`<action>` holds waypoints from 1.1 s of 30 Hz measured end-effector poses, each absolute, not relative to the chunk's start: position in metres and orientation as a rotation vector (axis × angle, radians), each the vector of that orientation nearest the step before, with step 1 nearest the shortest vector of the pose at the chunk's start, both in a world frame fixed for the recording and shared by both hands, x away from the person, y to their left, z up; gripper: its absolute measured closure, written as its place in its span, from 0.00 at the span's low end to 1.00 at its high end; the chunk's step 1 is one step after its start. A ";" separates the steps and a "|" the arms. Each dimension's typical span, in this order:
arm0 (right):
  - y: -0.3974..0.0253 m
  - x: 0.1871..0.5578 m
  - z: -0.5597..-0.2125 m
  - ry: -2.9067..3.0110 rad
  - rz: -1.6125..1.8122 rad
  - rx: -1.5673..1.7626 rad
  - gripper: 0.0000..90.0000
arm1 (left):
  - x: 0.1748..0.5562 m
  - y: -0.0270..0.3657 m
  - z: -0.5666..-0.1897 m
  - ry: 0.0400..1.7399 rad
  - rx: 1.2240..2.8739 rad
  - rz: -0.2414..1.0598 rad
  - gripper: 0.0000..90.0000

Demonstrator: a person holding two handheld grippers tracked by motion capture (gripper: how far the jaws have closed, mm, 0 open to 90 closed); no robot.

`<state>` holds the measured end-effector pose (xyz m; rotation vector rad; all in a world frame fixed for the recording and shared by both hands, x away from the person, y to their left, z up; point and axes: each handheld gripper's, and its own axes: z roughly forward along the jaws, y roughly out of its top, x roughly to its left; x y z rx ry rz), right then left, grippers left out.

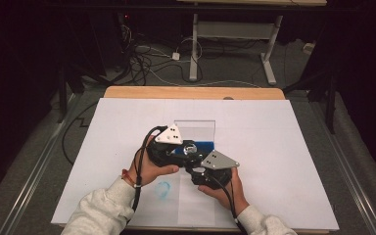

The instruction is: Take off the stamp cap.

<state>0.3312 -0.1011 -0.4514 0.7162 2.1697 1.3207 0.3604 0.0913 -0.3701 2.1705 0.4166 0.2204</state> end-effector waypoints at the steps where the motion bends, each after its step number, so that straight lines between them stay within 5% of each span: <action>1: -0.101 0.331 -0.451 2.175 1.316 0.716 0.43 | 0.361 0.092 -0.371 0.417 2.167 0.214 0.61; 33: -0.096 0.310 -0.457 2.389 1.073 0.458 0.44 | 0.356 0.102 -0.368 0.439 2.171 0.262 0.61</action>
